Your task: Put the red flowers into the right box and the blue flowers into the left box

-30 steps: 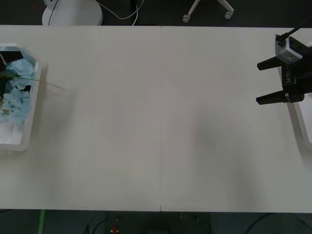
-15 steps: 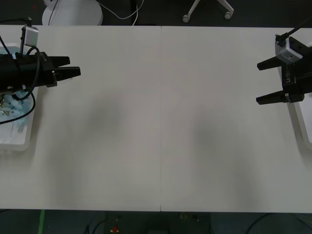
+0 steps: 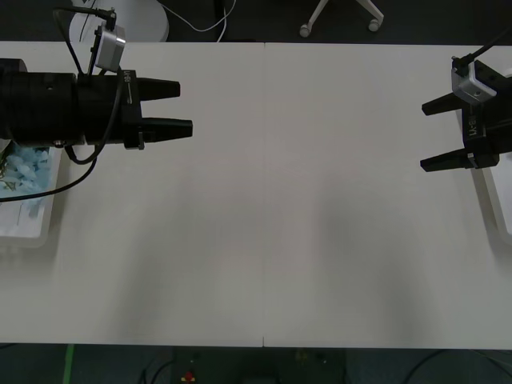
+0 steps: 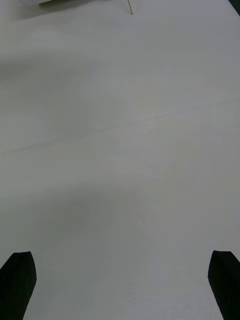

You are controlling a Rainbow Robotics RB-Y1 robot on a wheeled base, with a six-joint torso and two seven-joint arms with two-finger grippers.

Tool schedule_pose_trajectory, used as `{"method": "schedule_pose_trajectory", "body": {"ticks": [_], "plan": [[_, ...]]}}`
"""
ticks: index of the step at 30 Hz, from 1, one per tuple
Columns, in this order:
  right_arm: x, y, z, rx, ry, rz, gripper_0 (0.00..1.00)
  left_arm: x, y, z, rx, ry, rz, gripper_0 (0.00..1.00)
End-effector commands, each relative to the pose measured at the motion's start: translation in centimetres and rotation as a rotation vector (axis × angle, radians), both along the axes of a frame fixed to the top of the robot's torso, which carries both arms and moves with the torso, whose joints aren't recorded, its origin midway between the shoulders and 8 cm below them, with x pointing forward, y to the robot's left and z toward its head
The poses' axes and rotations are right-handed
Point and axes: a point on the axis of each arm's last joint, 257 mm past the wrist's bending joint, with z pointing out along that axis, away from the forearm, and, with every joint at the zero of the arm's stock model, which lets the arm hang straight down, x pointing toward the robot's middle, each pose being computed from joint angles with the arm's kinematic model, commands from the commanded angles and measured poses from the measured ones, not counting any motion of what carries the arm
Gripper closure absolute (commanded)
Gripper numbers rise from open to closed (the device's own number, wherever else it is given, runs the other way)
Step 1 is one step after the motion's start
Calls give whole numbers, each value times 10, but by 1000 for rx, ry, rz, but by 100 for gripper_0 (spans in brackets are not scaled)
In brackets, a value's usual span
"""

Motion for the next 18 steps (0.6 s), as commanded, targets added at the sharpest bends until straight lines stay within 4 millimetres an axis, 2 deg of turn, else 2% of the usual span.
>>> {"method": "schedule_pose_trajectory", "body": {"ticks": [1,6,18], "plan": [[2,11,17,12,-30,15,0,-18,-13,20,49,-85,-58,0],[2,11,17,12,-30,15,0,-24,-17,13,59,-73,-74,0],[2,11,17,12,-30,15,0,-23,-17,14,57,-72,-70,0]]}}
